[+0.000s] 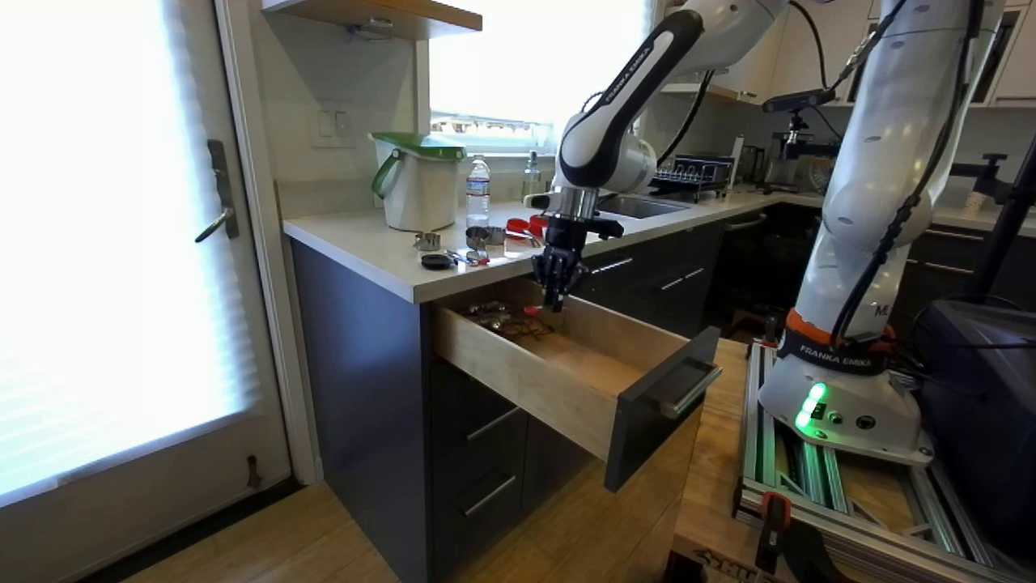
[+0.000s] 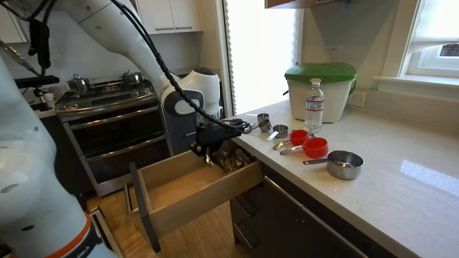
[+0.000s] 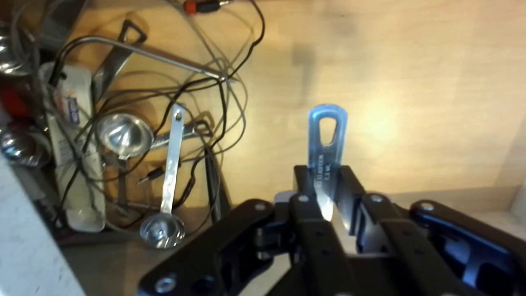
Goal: Pick up the silver and red measuring spoon from the open drawer and put it on the kitchen counter
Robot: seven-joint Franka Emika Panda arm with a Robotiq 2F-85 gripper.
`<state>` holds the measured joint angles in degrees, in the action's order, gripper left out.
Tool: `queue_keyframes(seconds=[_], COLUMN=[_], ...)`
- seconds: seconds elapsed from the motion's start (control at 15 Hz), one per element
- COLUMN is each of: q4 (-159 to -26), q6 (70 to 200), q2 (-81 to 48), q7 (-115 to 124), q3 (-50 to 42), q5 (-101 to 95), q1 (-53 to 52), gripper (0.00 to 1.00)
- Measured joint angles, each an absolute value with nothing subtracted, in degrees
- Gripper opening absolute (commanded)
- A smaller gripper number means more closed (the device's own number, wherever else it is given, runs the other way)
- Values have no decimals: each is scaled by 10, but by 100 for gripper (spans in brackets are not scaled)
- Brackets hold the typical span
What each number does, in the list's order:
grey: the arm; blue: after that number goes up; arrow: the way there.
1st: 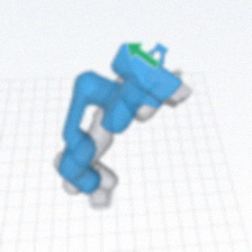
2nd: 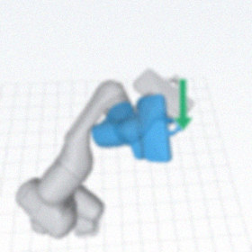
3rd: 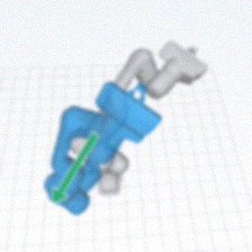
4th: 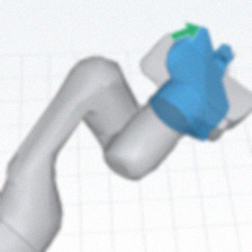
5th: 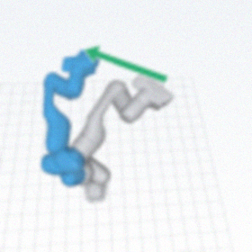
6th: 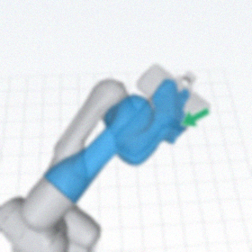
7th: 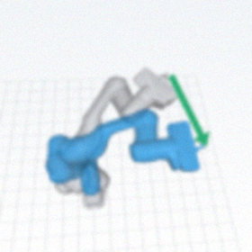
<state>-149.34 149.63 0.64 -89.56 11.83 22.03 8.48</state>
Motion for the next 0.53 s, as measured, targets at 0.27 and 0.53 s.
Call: queue_keyframes(seconds=[0.27, 0.53], q4=[-1478, -1421], q6=[1419, 1337], q2=[94, 135], q7=[-877, -810], q3=[71, 25], q5=[222, 222], q1=[36, 10], gripper=[5, 5])
